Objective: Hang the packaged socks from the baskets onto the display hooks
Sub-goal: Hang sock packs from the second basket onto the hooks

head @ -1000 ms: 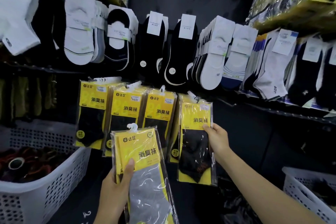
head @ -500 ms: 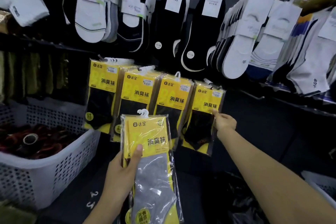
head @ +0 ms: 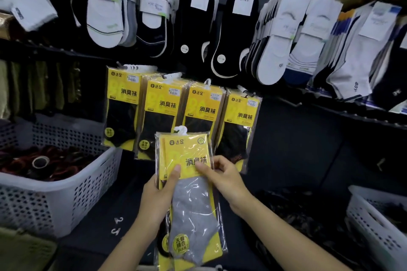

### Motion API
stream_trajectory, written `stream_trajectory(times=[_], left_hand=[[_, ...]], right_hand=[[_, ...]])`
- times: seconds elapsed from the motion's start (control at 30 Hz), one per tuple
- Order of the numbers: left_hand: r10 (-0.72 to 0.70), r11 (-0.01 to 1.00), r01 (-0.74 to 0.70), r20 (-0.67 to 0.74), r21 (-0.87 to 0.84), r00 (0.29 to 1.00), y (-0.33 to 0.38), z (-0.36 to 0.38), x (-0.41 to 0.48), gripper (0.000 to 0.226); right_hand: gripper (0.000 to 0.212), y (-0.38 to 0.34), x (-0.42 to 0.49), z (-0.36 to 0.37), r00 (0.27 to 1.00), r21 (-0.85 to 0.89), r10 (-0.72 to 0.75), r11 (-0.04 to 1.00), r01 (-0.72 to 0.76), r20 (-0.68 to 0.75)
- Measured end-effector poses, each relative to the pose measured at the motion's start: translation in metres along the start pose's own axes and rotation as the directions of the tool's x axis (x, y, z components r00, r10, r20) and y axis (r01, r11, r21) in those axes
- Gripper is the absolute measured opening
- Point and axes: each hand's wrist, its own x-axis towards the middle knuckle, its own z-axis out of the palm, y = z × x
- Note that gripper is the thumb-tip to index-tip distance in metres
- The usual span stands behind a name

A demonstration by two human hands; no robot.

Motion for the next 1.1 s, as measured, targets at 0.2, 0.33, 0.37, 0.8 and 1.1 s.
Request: stream_trajectory(times=[0.2,0.33,0.37,0.8,1.1], left_hand=[[0.034,0.998,-0.033,-0.010,0.057,0.999,0.003,-0.005,-0.001,0.044],[0.078,0.993,-0.073,-0.046,0.097,0.996,0.008,-0.010,0.000,0.050],[0.083,0.992,-0.077,-0.057,0.099,0.995,0.009,-0.012,0.001,0.057],[0.106,0.989,-0.101,-0.041,0.106,0.994,0.015,-0.019,0.007,0.032],[0.124,0.984,-0.120,-0.020,0.133,0.992,0.015,-0.013,0.012,0.033]], right_hand=[[0.020,0.002,-0.005,-0.005,0.999,0.065,0.021,0.998,-0.019,-0.036],[0.021,-0.002,-0.001,-0.028,0.987,0.039,0.047,0.998,-0.041,-0.152],[0.020,-0.005,0.001,-0.037,0.973,0.050,0.037,0.998,-0.026,-0.226],[0.012,-0.058,0.072,-0.098,0.881,-0.064,-0.060,0.997,0.033,-0.469],[0.027,-0.034,0.116,-0.106,0.787,0.084,0.147,0.989,-0.120,-0.600]])
